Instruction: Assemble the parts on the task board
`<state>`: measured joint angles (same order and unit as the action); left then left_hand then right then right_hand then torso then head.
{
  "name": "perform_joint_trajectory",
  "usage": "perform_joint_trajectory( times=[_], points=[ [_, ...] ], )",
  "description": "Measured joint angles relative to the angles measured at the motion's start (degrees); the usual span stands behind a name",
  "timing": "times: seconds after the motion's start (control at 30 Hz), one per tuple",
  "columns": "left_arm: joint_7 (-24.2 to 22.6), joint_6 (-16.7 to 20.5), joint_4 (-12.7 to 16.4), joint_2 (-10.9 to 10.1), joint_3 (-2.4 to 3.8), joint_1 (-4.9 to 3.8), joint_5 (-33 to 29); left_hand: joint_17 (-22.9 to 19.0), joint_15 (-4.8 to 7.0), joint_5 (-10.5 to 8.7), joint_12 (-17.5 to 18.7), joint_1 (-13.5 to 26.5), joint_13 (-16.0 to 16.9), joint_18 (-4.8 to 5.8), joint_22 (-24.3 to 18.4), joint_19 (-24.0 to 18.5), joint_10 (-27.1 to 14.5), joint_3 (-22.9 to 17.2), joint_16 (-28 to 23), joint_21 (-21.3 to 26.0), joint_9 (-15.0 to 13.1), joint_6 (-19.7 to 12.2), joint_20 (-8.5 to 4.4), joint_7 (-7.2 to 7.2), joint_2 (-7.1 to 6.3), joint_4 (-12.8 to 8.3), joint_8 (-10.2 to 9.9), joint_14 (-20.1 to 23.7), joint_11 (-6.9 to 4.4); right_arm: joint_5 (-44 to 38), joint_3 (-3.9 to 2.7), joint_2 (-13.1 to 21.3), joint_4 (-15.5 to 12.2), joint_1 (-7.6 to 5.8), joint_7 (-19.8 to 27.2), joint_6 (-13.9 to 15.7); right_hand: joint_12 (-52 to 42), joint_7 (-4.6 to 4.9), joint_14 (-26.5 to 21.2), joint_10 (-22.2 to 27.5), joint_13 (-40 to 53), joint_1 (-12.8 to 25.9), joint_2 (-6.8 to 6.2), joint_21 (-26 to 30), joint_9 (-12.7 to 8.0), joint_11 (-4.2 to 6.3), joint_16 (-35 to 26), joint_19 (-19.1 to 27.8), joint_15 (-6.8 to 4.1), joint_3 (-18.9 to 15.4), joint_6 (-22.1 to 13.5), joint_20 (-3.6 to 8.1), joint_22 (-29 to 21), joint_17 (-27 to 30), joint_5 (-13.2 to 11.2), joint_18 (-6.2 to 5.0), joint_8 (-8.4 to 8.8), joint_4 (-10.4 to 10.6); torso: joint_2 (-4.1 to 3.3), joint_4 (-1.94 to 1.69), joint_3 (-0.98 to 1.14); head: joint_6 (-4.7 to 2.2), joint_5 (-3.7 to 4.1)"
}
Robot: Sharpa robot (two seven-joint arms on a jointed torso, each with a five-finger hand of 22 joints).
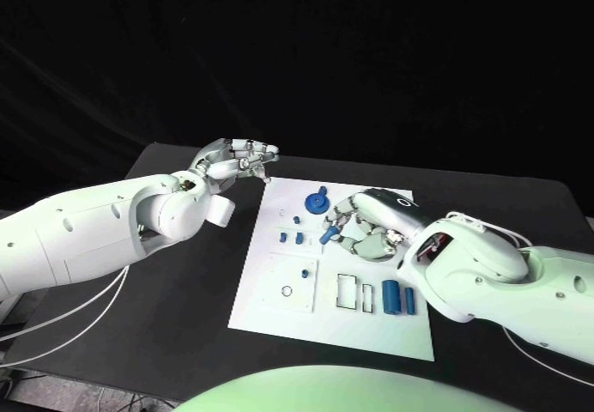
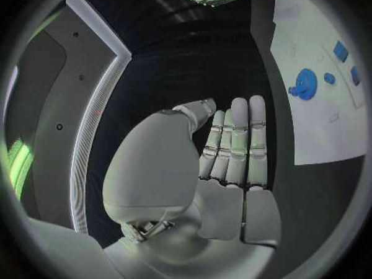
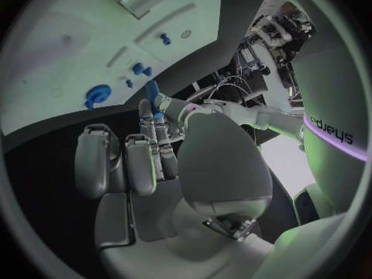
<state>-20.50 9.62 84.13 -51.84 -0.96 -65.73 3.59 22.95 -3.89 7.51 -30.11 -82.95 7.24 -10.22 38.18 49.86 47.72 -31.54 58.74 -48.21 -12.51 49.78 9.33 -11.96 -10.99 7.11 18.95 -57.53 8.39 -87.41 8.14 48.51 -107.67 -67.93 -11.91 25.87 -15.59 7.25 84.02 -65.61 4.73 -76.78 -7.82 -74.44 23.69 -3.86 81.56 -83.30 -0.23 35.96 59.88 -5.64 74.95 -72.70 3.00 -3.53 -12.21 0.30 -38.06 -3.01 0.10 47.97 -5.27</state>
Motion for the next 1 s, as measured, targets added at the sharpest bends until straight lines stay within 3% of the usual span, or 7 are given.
perform_joint_trajectory(
  times=[0.13,0.33,0.47,0.73,1.0],
  points=[
    [0.0,0.0,-0.06,0.33,0.0,0.0,0.0,0.0,0.0,0.0,0.0,0.0,-0.02,0.0,0.0,0.0,0.0,0.0,0.0,0.0,0.0,0.0,0.0,0.0,0.0,0.0,0.0,0.0,0.0,0.31,0.25,-3.34,0.8,0.97,0.73,0.09,0.0,0.03,0.0,0.0,-0.01,0.0,0.0,0.0,0.0,0.0,0.0,0.0,0.0,0.1,0.01,0.0,0.0,0.03,0.35,0.0,0.0,-0.23,0.04,-0.01,-0.01,0.09,-0.12],
    [0.0,-0.01,-0.26,0.92,0.0,0.0,0.01,0.0,0.0,0.0,0.0,0.0,-0.06,-0.01,-0.01,0.0,0.0,0.0,0.0,0.0,0.0,0.0,0.0,0.0,0.0,0.0,0.0,0.0,0.0,0.35,0.59,-7.35,2.41,4.06,1.88,-0.08,0.54,0.36,0.0,-0.08,-0.01,0.01,-0.02,0.25,0.01,-0.1,0.0,0.0,0.0,0.33,-0.31,0.0,-0.01,0.13,0.37,0.0,-0.64,-0.47,0.02,-0.07,0.03,-0.01,-0.49],
    [0.0,-0.03,-0.34,1.3,0.0,0.0,0.01,0.0,0.0,0.0,0.0,0.0,-0.07,-0.01,-0.01,0.0,0.0,0.0,0.0,0.0,0.0,0.0,0.0,0.0,0.0,0.0,0.0,0.0,0.0,0.19,0.78,-9.28,3.87,5.45,2.61,-0.54,0.55,0.38,0.0,-0.08,-0.07,0.01,-0.03,0.25,0.01,-0.1,0.0,0.0,0.0,0.32,-0.33,0.0,-0.01,0.13,0.38,0.0,-0.65,-0.47,0.02,-0.05,0.03,0.02,-0.8],
    [0.1,-0.04,-0.43,1.49,0.0,0.0,0.02,0.01,0.0,0.0,0.0,0.0,-0.06,0.0,0.05,0.0,0.0,0.0,0.0,0.0,0.0,0.0,0.0,0.0,0.0,0.0,0.0,0.0,0.0,-0.68,1.17,-11.21,6.15,6.79,3.6,-2.38,0.65,0.46,0.0,-0.07,-0.1,0.02,-0.04,0.25,0.01,-0.12,-0.01,0.0,0.0,0.3,-0.42,0.0,-0.01,0.13,0.38,0.0,-0.65,-0.5,-0.03,0.1,0.03,0.23,-1.06],
    [0.24,-0.04,-0.47,1.49,0.0,0.0,0.02,0.01,-0.22,0.0,0.0,0.0,-0.06,0.0,0.04,0.0,0.0,0.0,0.0,0.0,0.0,0.0,0.0,0.0,0.0,0.0,0.0,0.21,0.0,-2.38,1.33,-11.17,7.06,7.15,3.59,-4.59,0.88,0.54,0.0,-0.28,-0.1,0.42,-0.41,0.25,0.01,-0.33,-0.01,0.01,0.0,0.25,-0.52,0.0,-0.02,0.13,0.67,0.0,-1.09,-0.55,-0.02,0.1,0.05,0.42,-1.1]
  ],
)
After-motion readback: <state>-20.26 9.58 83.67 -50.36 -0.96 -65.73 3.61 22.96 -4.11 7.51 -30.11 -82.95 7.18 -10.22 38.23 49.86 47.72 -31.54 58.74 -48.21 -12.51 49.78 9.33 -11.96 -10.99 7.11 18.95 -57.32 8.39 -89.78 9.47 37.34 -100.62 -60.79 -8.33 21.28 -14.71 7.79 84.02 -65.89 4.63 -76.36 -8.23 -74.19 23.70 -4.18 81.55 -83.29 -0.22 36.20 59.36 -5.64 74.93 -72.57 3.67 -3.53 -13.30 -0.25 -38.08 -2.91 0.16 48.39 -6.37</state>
